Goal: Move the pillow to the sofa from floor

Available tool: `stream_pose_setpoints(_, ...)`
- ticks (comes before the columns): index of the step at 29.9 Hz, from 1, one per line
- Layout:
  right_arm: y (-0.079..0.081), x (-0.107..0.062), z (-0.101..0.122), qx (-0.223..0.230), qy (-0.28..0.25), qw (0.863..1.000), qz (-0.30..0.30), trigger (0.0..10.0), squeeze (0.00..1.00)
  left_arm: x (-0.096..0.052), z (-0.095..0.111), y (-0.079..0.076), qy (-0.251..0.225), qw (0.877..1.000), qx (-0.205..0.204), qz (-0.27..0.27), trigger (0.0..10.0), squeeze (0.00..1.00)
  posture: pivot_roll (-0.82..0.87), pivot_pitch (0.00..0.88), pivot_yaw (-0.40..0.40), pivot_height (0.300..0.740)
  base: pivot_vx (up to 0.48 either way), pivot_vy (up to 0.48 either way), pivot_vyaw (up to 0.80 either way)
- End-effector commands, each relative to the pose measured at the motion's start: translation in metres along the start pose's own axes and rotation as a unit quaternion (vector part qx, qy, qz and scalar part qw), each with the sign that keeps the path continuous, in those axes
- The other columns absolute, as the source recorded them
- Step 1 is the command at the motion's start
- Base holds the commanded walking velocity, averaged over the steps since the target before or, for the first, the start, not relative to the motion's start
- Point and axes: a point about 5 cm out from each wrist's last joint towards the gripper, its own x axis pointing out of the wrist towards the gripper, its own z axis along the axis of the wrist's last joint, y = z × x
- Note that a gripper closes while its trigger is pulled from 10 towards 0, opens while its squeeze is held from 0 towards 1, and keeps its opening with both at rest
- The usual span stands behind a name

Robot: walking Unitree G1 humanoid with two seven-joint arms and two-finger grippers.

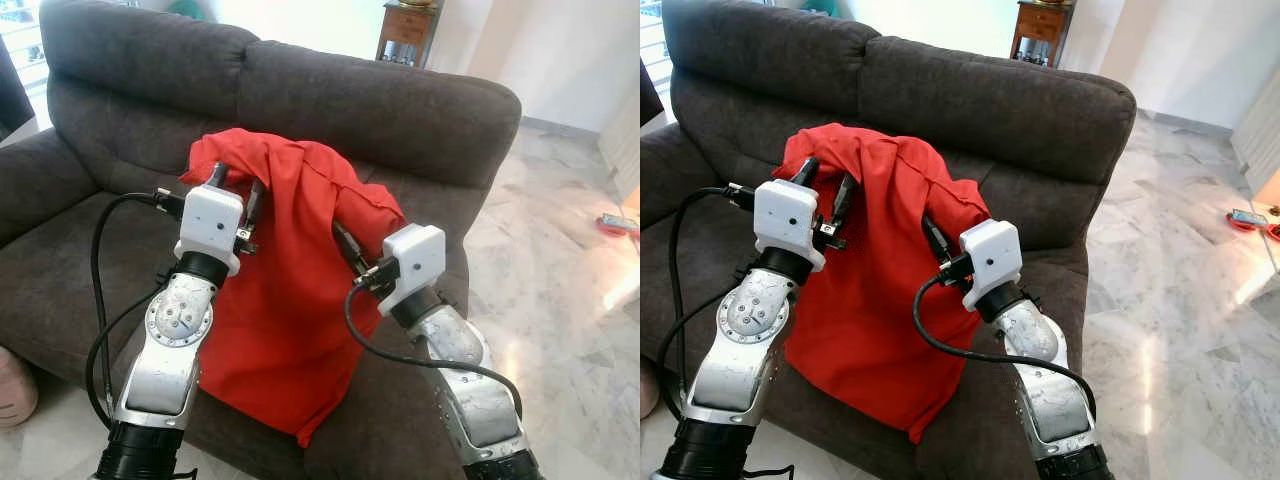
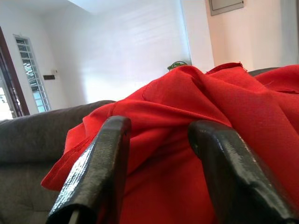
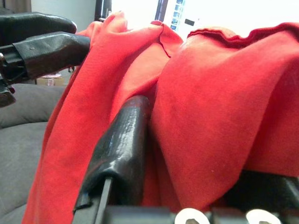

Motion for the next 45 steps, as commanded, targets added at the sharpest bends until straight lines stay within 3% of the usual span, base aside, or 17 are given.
stream_pose_setpoints(1, 0.001, 0.003, 0.001, -0.008, -0.001, 1.0, 0.006, 10.0, 0.0, 0.005, 0.009, -0.008, -0.025, 0.999, 0.01, -0.021, 10.0, 1.0, 0.14, 0.0, -0.104, 0.74, 0.0, 0.0, 0.0)
stream_pose_setpoints(2, 0.001, 0.003, 0.001, -0.004, -0.003, 1.0, 0.004, 10.0, 0.12, 0.004, 0.009, -0.008, -0.026, 0.999, 0.01, -0.022, 10.0, 1.0, 0.14, 0.0, -0.106, 0.74, 0.0, 0.0, 0.0)
stream_pose_setpoints(3, 0.001, 0.003, 0.001, -0.004, -0.003, 1.0, 0.004, 10.0, 0.12, 0.004, 0.009, -0.008, -0.026, 0.999, 0.01, -0.022, 10.0, 1.0, 0.14, 0.0, -0.106, 0.74, 0.0, 0.0, 0.0)
stream_pose_setpoints(4, 0.0, 0.004, 0.002, 0.004, -0.006, 1.0, 0.005, 10.0, 1.0, 0.005, 0.01, -0.009, -0.027, 0.999, 0.009, -0.022, 10.0, 1.0, 0.14, 0.0, -0.106, 0.74, 0.0, 0.0, 0.0)
stream_pose_setpoints(16, 0.001, 0.004, 0.004, -0.008, -0.013, 1.0, 0.009, 10.0, 1.0, 0.005, 0.011, -0.011, -0.031, 0.999, 0.009, -0.023, 10.0, 1.0, 0.14, 0.0, -0.11, 0.74, 0.0, 0.0, 0.0)
stream_pose_setpoints(22, -0.012, 0.005, 0.006, -0.042, -0.014, 0.998, -0.046, 10.0, 1.0, 0.005, 0.011, -0.011, -0.032, 0.999, 0.008, -0.023, 10.0, 1.0, 0.14, 0.0, -0.112, 0.74, 0.0, 0.0, 0.0)
stream_pose_setpoints(23, -0.021, 0.005, 0.006, -0.056, -0.01, 0.995, -0.078, 10.0, 0.0, 0.005, 0.011, -0.011, -0.032, 0.999, 0.009, -0.023, 10.0, 1.0, 0.14, 0.0, -0.112, 0.74, 0.0, 0.0, 0.0)
stream_pose_setpoints(24, -0.032, 0.004, 0.005, -0.068, -0.004, 0.991, -0.118, 10.0, 0.0, 0.005, 0.011, -0.011, -0.033, 0.999, 0.009, -0.022, 10.0, 1.0, 0.14, 0.0, -0.113, 0.74, 0.0, 0.0, 0.0)
stream_pose_setpoints(27, -0.044, 0.002, 0.003, -0.078, 0.005, 0.985, -0.153, 10.0, 0.0, 0.005, 0.011, -0.012, -0.032, 0.999, 0.008, -0.021, 10.0, 1.0, 0.14, 0.0, -0.113, 0.74, 0.0, 0.0, 0.0)
stream_pose_setpoints(32, -0.061, -0.006, -0.001, -0.05, 0.014, 0.975, -0.216, 10.0, 0.0, 0.004, 0.008, -0.012, -0.028, 0.999, 0.008, -0.021, 10.0, 1.0, 0.14, 0.0, -0.113, 0.74, 0.0, 0.0, 0.0)
stream_pose_setpoints(38, -0.057, -0.006, -0.012, -0.05, 0.044, 0.979, -0.191, 10.0, 0.0, 0.001, 0.0, -0.013, -0.012, 1.0, 0.013, -0.018, 10.0, 1.0, 0.14, 0.0, -0.113, 0.74, 0.0, 0.0, 0.0)
stream_pose_setpoints(39, -0.056, -0.006, -0.014, -0.053, 0.048, 0.98, -0.187, 10.0, 0.0, 0.001, -0.002, -0.014, -0.01, 1.0, 0.013, -0.019, 10.0, 0.75, 0.14, 0.0, -0.113, 0.74, 0.0, 0.0, 0.0)
stream_pose_setpoints(40, -0.057, -0.007, -0.016, -0.053, 0.054, 0.979, -0.188, 10.0, 0.0, 0.001, -0.003, -0.014, -0.008, 1.0, 0.013, -0.019, 10.0, 0.0, 0.14, 0.0, -0.114, 0.74, 0.0, 0.0, 0.0)
stream_pose_setpoints(42, -0.063, -0.012, -0.023, -0.066, 0.077, 0.974, -0.204, 10.0, 0.0, -0.001, -0.005, -0.014, -0.003, 1.0, 0.012, -0.019, 10.0, 0.0, 0.14, 0.0, -0.116, 0.74, 0.0, 0.0, 0.0)
stream_pose_setpoints(43, -0.074, -0.02, -0.032, -0.075, 0.1, 0.965, -0.229, 10.0, 0.0, -0.003, -0.01, -0.014, 0.006, 1.0, 0.011, -0.017, 10.0, 0.0, 0.15, 0.0, -0.116, 0.74, 0.0, 0.0, 0.0)
stream_pose_setpoints(45, -0.083, -0.027, -0.037, -0.063, 0.11, 0.96, -0.251, 10.0, 0.0, -0.005, -0.015, -0.014, 0.016, 1.0, 0.014, -0.018, 10.0, 0.0, 0.15, 0.0, -0.116, 0.74, 0.0, 0.0, 0.0)
